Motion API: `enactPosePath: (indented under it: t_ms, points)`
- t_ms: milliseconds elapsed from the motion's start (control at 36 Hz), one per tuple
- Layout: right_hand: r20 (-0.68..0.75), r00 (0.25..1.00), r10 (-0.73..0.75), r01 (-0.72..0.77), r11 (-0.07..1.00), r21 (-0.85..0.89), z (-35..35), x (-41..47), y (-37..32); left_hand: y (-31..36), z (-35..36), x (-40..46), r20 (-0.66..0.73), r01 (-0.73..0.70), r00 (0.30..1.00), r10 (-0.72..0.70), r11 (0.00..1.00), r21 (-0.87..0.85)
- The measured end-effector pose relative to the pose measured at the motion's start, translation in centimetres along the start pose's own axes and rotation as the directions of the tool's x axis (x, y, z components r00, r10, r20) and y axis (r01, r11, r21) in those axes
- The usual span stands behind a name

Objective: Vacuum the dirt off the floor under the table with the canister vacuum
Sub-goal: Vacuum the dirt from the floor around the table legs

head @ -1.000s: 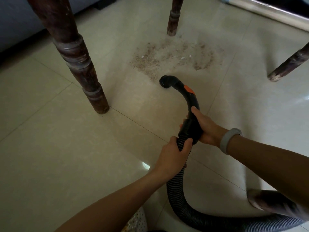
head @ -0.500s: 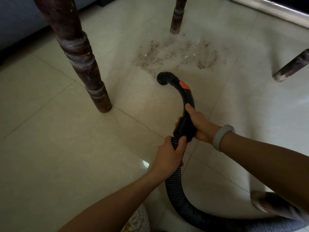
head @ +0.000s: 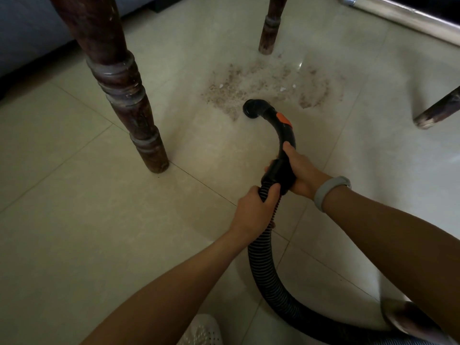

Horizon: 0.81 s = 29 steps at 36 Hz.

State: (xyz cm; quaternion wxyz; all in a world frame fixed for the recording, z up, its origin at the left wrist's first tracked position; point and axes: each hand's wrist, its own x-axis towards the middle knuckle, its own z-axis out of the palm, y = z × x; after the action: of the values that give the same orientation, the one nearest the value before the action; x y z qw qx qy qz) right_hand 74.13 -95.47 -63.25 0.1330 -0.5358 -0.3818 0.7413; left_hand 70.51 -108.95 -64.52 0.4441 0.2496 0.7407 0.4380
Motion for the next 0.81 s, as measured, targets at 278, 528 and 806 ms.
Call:
enactPosePath:
  t_ms: [278,528,806]
  points:
    - [-0.008,1.0,0.001,-0.001,0.999,0.036,1.5,1.5,-1.4,0.8,-1.1,2.2,-0.024,0.02,1.0,-0.02,1.0,-0.002]
    - [0.03,0.999,0.036,-0.035,0.999,-0.025,0.7,0.9,-0.2,-0.2,-0.6,0.4,0.006,0.021,1.0,-0.021,1.0,0.017]
    - [0.063,0.995,0.076,-0.078,0.996,0.035,-0.8,-0.3,1.1,-0.6,0.0,-1.4,0.03,-0.002,1.0,0.0,0.999,0.043]
